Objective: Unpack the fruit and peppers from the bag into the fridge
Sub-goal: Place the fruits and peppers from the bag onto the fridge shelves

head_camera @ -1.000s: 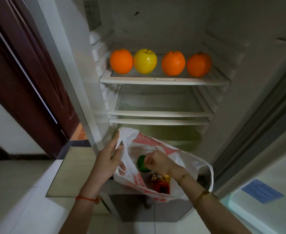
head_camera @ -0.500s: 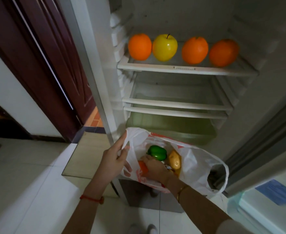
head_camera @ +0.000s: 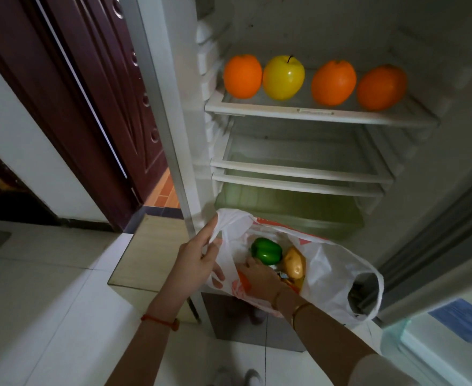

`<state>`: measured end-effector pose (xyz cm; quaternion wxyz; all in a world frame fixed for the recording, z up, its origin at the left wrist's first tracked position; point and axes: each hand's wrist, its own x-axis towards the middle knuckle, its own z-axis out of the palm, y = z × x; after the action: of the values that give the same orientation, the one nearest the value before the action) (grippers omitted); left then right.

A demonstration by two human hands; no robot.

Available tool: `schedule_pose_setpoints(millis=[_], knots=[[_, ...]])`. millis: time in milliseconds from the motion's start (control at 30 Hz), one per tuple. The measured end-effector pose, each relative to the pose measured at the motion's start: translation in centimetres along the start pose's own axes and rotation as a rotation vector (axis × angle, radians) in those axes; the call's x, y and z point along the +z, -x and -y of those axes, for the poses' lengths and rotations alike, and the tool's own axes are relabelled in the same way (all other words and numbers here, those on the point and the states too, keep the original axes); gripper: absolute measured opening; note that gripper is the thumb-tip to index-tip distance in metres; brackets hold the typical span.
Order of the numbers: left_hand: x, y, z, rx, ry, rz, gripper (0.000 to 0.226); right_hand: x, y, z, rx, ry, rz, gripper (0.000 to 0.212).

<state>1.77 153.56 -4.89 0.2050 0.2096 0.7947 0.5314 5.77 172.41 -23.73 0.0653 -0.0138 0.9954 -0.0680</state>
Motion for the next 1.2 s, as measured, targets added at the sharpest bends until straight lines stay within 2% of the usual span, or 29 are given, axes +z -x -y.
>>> schedule_pose_setpoints(millis=[133, 200, 267, 367, 533, 733, 900, 1000, 1067, 1200], knots=[[0.3, -0.6, -0.6, 0.013, 0.030, 0.033, 0.054, -1.2, 0.6, -0.7, 0.085, -0.108, 0.009, 0.076], [0.5, -0.9, -1.0, 0.040, 0.038, 0.052, 0.055, -3.3, 1.3, -1.3, 0.152, -0.352, -0.024, 0.083], [0.8, -1.3, -1.3, 0.058, 0.029, 0.073, 0.056, -6.1, 2.5, -1.9, 0.162, -0.683, -0.149, 0.080], [1.4, -2.1, -1.8, 0.088, 0.035, 0.106, 0.058, -10.1, 4.5, -2.6, 0.216, -1.044, -0.319, 0.065], [2.5, -3.6, -2.7, 0.104, 0.059, 0.127, 0.061, -16.3, 7.1, -3.3, 0.177, -1.254, -0.535, 0.067], [3.9, -5.1, -3.6, 0.097, 0.066, 0.159, 0.060, -22.3, 9.5, -3.8, 0.158, -1.282, -0.796, 0.073], [4.7, -5.7, -4.2, 0.100, 0.066, 0.159, 0.060, -27.7, 10.5, -5.4, 0.182, -1.165, -1.105, 0.065], [4.9, -6.0, -4.3, 0.087, 0.068, 0.162, 0.061, -31.6, 10.9, -7.4, 0.225, -0.990, -1.242, 0.060], [5.0, -6.3, -4.3, 0.076, 0.070, 0.158, 0.061, -33.9, 10.9, -9.0, 0.268, -0.839, -1.272, 0.063], [5.1, -6.8, -4.3, 0.080, 0.076, 0.159, 0.061, -36.2, 10.3, -11.5, 0.380, -0.646, -1.135, 0.077]])
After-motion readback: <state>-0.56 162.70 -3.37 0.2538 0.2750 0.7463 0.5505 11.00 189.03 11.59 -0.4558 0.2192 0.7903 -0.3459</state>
